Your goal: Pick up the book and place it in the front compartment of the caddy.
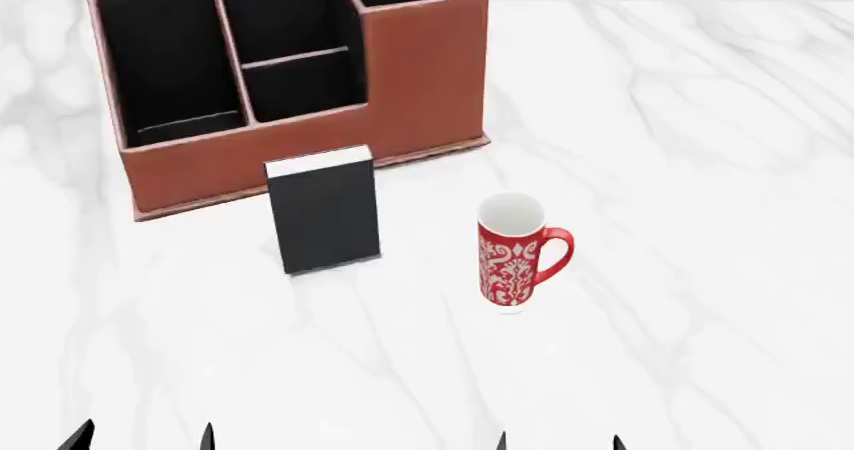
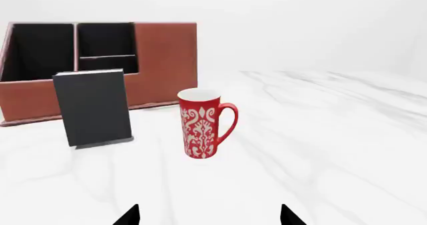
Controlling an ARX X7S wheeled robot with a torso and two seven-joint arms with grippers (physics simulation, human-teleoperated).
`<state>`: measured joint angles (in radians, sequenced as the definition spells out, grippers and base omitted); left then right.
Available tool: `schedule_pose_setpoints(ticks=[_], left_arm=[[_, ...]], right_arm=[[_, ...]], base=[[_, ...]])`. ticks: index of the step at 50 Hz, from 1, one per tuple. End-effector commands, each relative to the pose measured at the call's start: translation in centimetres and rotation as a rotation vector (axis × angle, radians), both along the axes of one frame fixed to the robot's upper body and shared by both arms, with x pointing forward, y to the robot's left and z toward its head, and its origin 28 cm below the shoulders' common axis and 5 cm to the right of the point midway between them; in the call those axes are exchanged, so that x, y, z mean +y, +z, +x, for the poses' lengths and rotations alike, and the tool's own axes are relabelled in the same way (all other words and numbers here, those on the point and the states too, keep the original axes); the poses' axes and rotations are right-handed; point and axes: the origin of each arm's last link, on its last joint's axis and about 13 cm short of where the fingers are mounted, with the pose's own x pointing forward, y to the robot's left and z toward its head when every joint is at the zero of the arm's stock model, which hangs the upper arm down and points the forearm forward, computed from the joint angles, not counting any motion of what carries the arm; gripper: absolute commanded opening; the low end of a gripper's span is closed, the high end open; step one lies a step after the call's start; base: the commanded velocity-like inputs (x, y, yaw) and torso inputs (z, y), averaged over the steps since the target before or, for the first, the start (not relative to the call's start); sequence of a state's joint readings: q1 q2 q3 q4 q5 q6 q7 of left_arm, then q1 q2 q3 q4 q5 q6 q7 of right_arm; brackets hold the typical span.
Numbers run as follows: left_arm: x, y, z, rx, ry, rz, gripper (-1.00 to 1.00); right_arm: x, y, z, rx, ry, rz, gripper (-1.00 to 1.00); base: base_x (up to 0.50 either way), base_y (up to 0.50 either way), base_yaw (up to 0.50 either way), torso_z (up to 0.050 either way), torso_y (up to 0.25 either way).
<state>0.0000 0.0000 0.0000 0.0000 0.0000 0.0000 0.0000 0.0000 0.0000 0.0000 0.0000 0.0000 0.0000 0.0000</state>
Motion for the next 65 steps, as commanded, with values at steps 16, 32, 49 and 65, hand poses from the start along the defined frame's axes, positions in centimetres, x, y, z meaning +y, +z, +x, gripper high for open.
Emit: schedule_pose_setpoints(ticks=[16, 32, 49, 65], left_arm=[[-0.3, 0.9, -0.6, -0.027, -0.058, 0.002, 1.0], [0.1, 10.4, -2.2, -0.271, -0.081, -0.053, 1.0], [1.4, 16.5, -4.4, -0.46, -0.002, -0.139, 1.0], [1.8, 17.1, -4.5, -0.482, 0.017, -0.144, 1.0]], right_arm=[[0.5, 0.1, 0.2, -0.028, 0.007, -0.058, 1.0], [0.2, 10.0, -1.5, -0.31, -0.021, -0.038, 1.0], [-1.7, 16.1, -4.6, -0.51, -0.16, 0.061, 1.0], [-1.5, 16.6, -4.5, -0.498, -0.222, -0.035, 1.0]], base=[[0.0, 0.0, 0.0, 0.0, 0.0], [0.0, 0.0, 0.0, 0.0, 0.0], [0.0, 0.0, 0.0, 0.0, 0.0], [0.0, 0.0, 0.0, 0.0, 0.0]])
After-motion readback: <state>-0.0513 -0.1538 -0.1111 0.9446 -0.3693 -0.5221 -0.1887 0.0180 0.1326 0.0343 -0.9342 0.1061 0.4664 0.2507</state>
